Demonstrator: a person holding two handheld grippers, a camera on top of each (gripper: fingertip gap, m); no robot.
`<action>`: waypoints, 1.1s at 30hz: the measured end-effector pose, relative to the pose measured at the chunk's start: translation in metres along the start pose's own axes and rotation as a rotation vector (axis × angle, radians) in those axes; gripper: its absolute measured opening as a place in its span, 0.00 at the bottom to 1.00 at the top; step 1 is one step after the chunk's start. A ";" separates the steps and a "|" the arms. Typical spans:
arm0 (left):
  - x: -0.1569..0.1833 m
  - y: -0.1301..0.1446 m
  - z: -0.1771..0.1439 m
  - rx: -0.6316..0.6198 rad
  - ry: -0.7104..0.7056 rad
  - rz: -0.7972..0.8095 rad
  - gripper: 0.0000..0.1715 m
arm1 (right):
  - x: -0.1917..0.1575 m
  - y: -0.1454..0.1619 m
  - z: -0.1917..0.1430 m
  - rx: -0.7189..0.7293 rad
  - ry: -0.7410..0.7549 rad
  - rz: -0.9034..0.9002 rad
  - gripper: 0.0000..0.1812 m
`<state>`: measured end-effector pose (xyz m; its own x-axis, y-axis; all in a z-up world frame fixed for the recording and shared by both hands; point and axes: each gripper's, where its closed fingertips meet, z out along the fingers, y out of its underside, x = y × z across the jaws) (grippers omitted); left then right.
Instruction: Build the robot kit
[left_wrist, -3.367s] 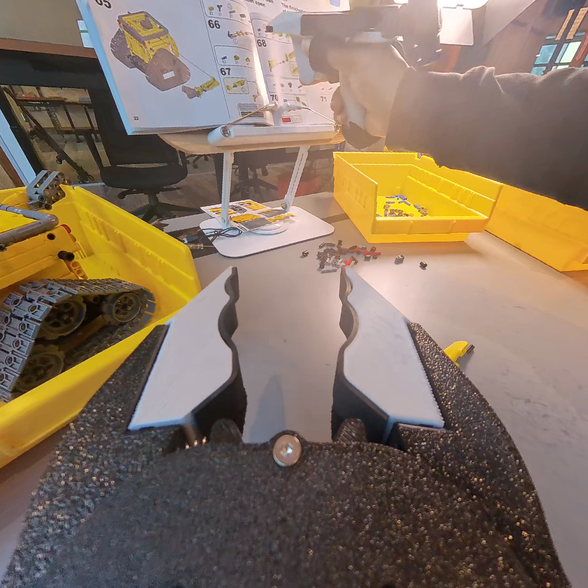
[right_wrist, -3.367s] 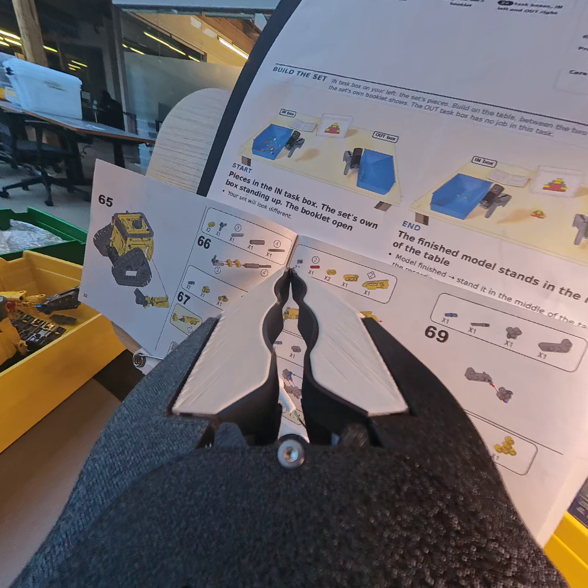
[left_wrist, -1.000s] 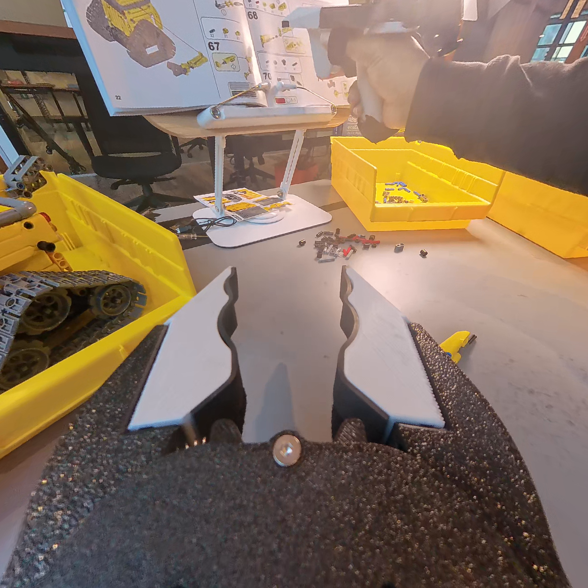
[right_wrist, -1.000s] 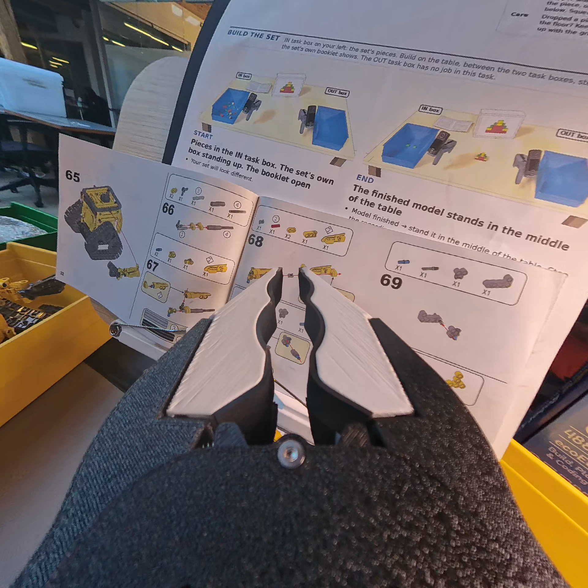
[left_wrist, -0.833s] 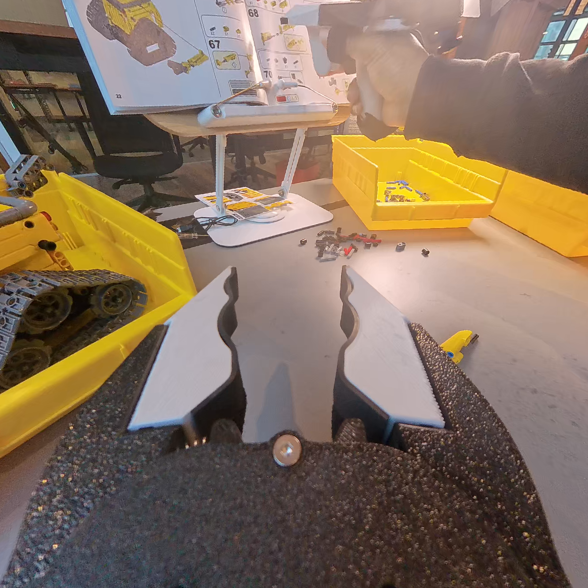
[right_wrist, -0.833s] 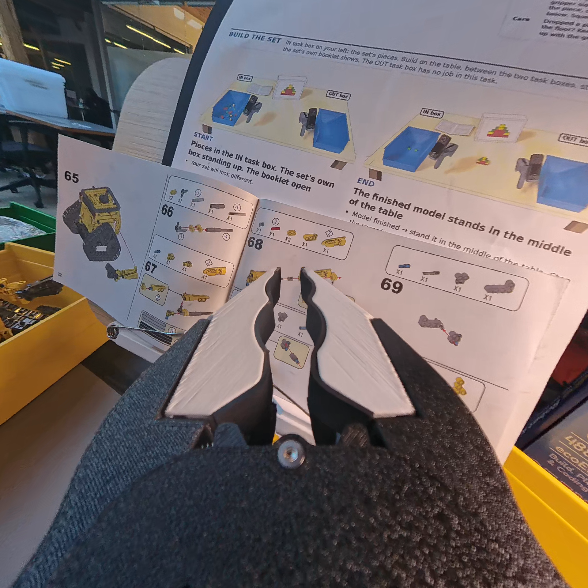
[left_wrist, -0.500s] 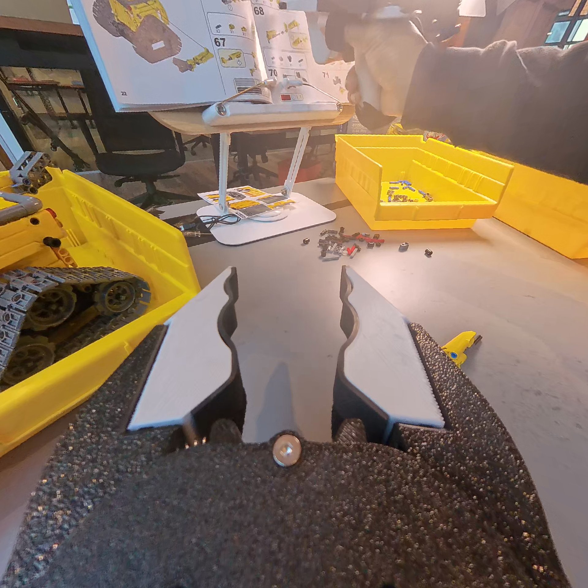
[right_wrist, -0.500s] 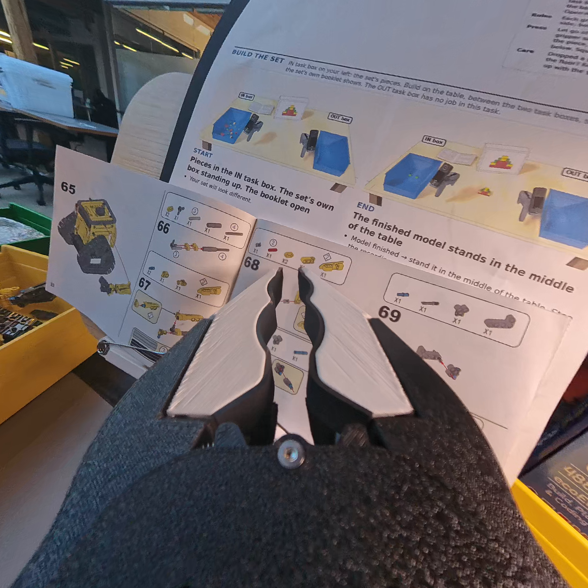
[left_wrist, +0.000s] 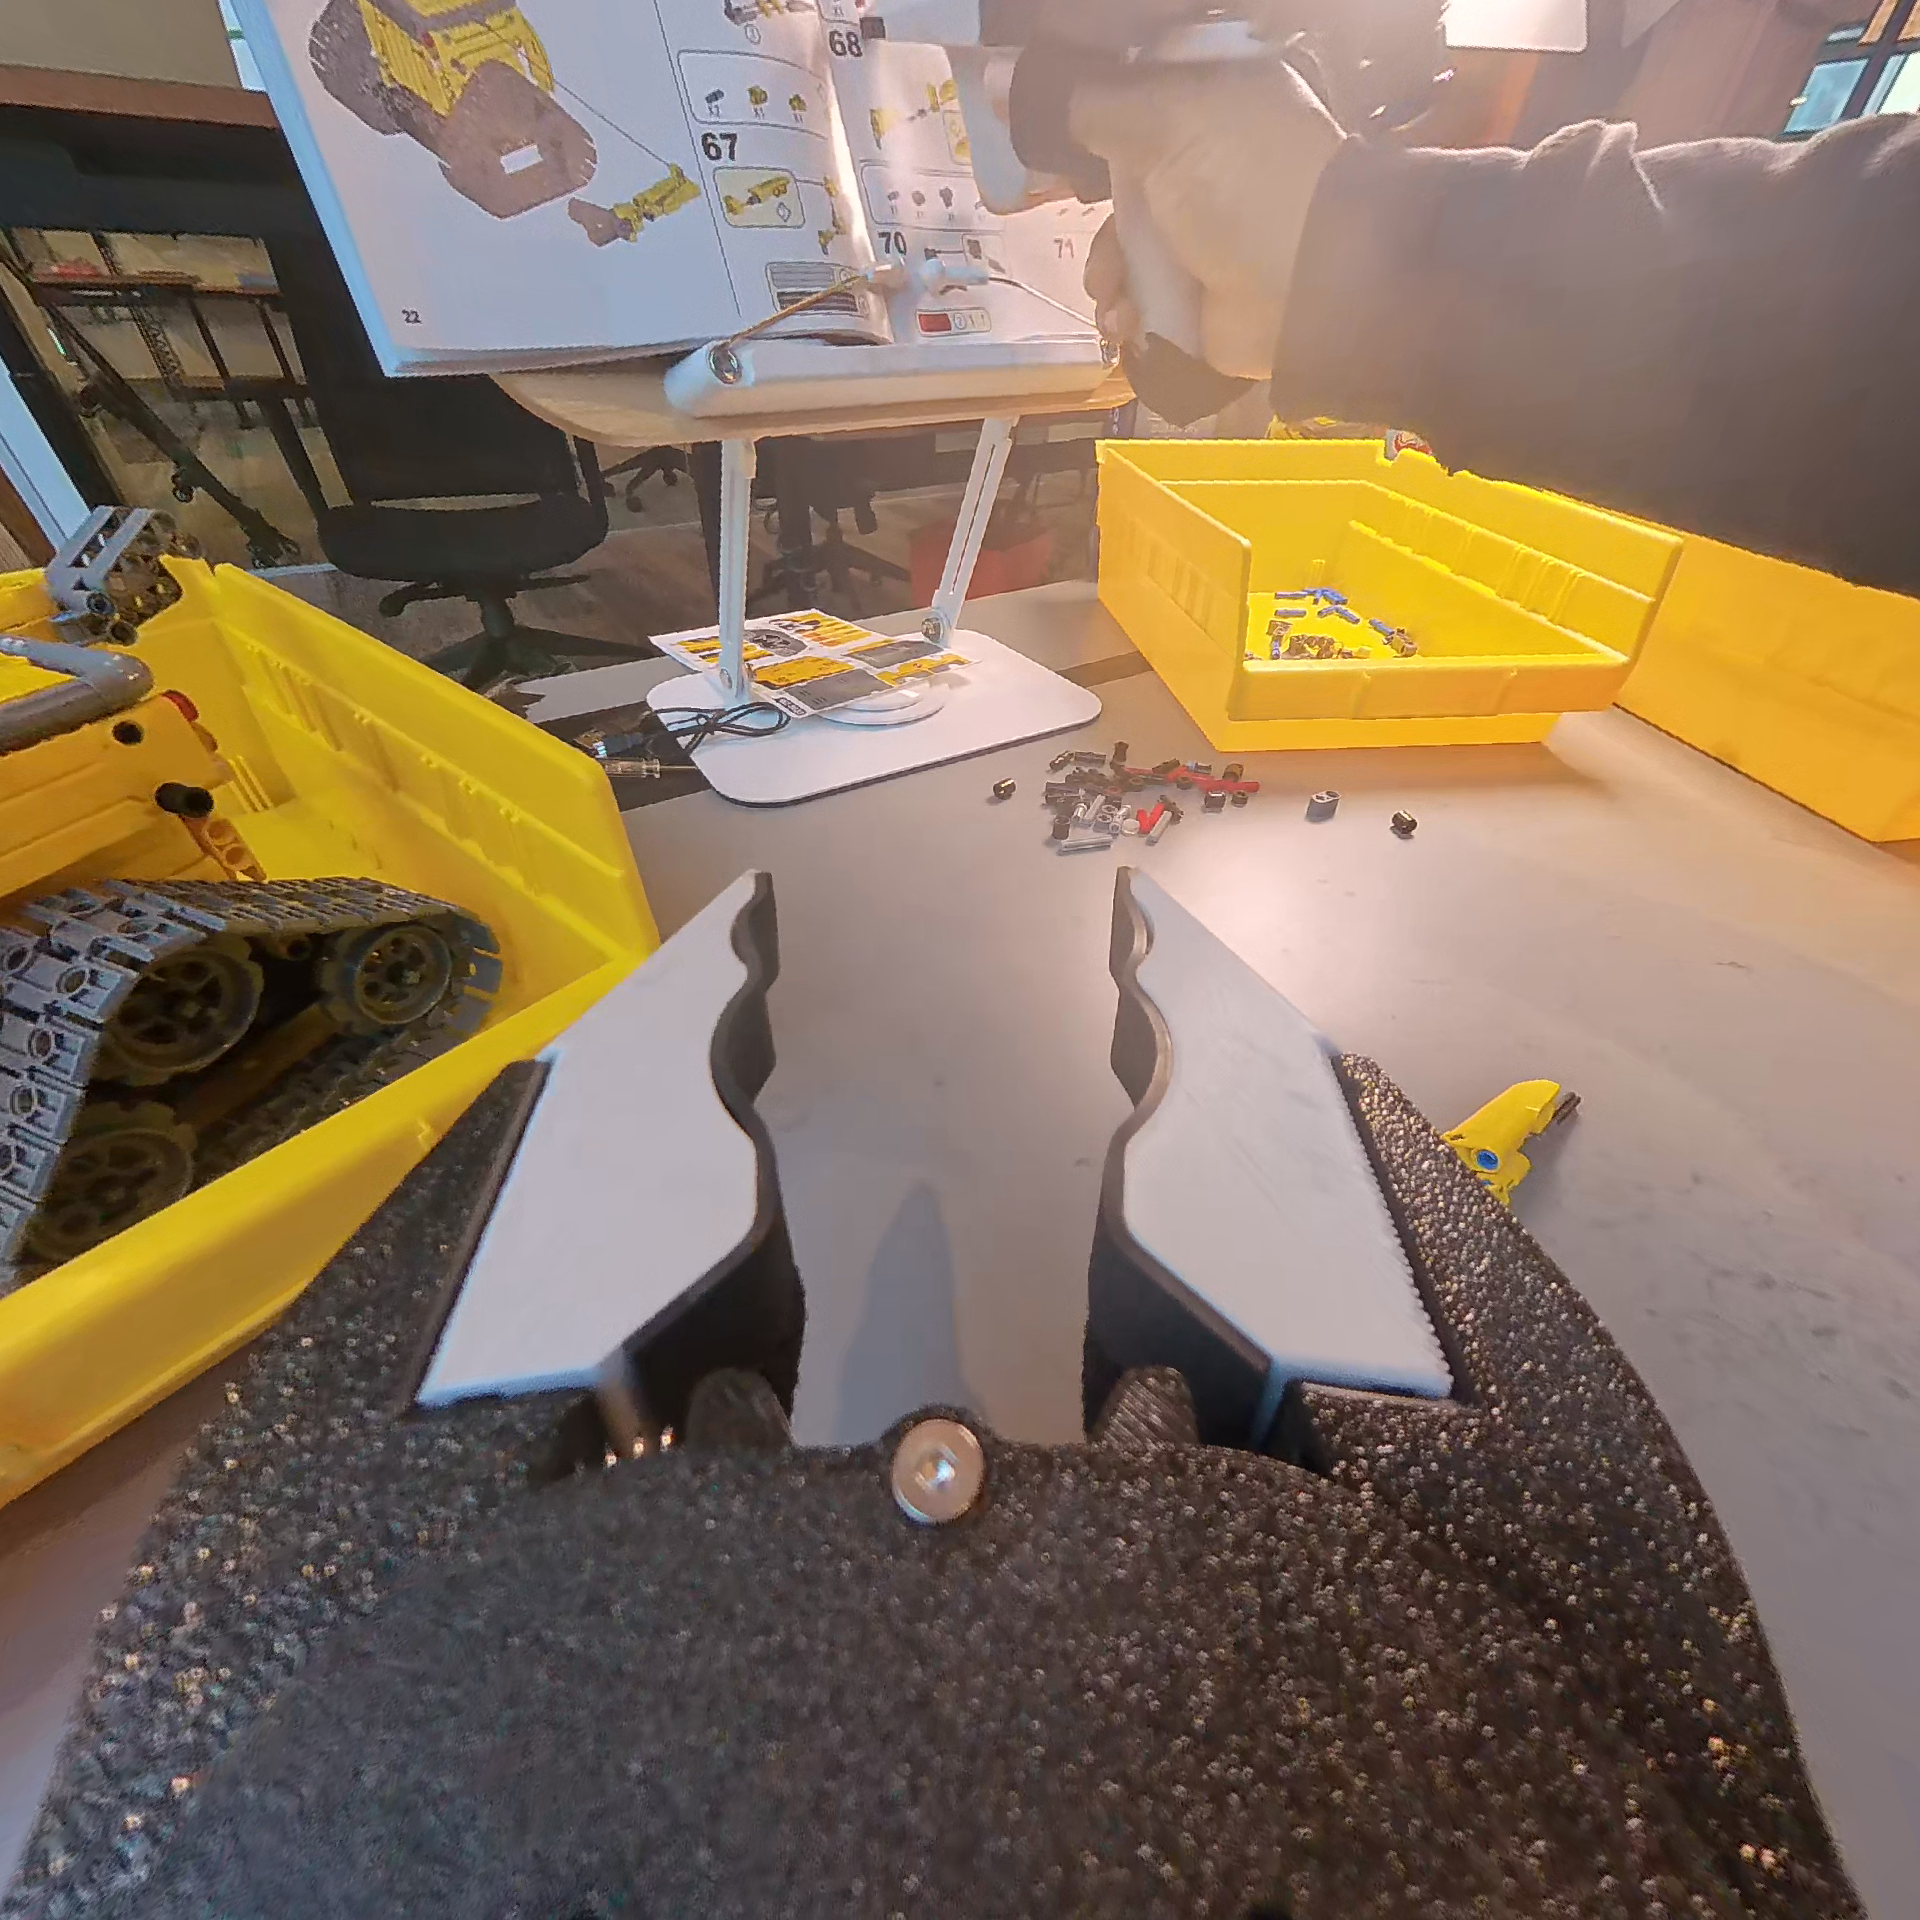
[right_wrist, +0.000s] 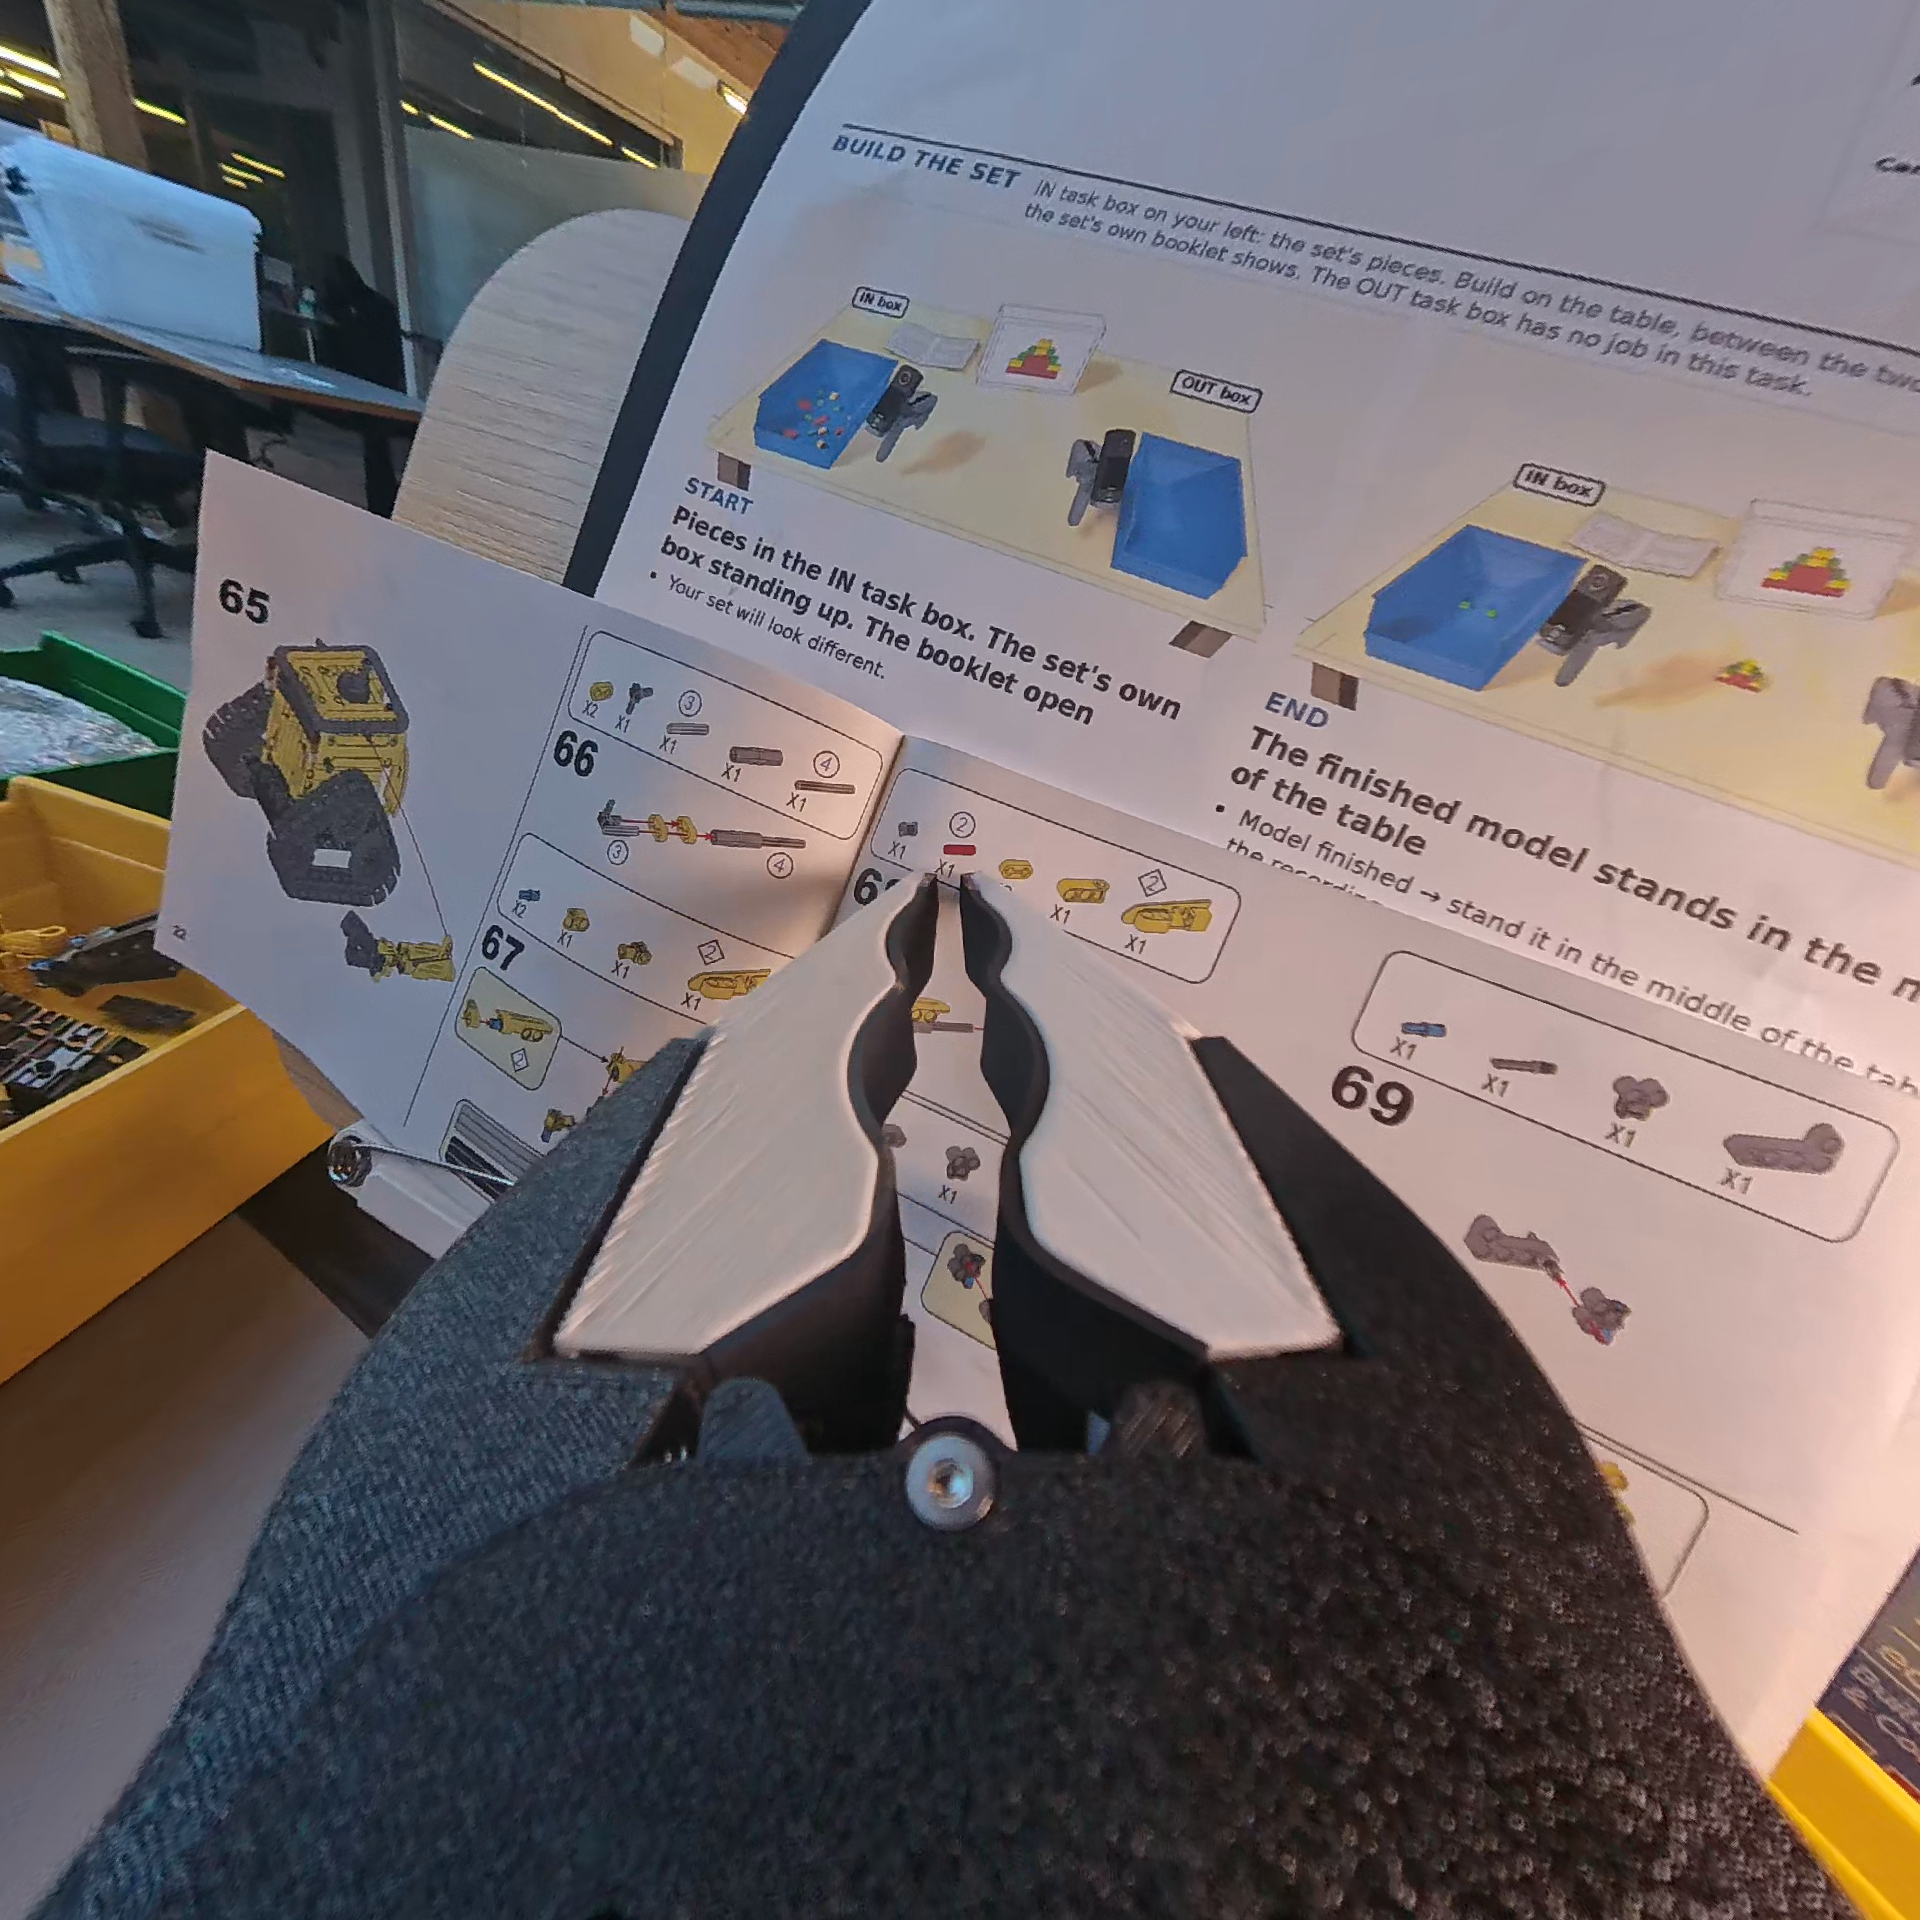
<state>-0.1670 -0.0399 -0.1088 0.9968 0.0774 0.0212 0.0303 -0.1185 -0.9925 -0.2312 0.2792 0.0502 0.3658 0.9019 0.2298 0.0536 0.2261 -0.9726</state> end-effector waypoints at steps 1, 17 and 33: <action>0.000 0.000 0.000 0.001 0.001 0.001 0.37 | 0.000 0.000 0.000 -0.002 0.000 -0.002 0.02; 0.002 -0.001 -0.001 0.003 0.003 0.011 0.37 | 0.012 -0.001 -0.007 -0.005 0.034 -0.008 0.02; 0.001 -0.003 -0.001 0.009 -0.001 0.011 0.37 | 0.015 0.004 -0.008 -0.008 0.048 -0.011 0.03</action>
<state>-0.1657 -0.0408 -0.1058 0.9970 0.0770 0.0100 0.0185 -0.1106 -0.9937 -0.2178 0.2903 0.0489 0.4089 0.8809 0.2384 0.0652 0.2324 -0.9704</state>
